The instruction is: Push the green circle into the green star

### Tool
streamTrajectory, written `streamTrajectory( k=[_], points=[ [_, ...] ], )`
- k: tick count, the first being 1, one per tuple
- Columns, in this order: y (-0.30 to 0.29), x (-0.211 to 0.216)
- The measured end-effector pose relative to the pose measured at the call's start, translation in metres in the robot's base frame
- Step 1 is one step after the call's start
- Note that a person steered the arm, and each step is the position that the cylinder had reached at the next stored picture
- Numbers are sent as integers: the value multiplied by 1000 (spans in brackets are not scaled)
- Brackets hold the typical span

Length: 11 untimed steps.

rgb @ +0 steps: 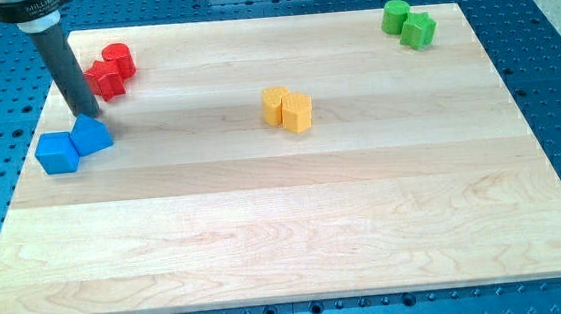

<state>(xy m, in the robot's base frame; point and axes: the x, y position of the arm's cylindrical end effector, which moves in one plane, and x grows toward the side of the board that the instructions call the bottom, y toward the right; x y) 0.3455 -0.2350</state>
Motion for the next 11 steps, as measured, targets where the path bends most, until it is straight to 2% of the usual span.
streamTrajectory(
  k=[1, 2, 4, 5, 6, 7, 8, 10, 11],
  points=[
    [36, -47],
    [75, -28],
    [247, -83],
    [276, -109],
    [335, -143],
    [409, -153],
    [475, -152],
    [476, -67],
    [456, -64]
  ],
)
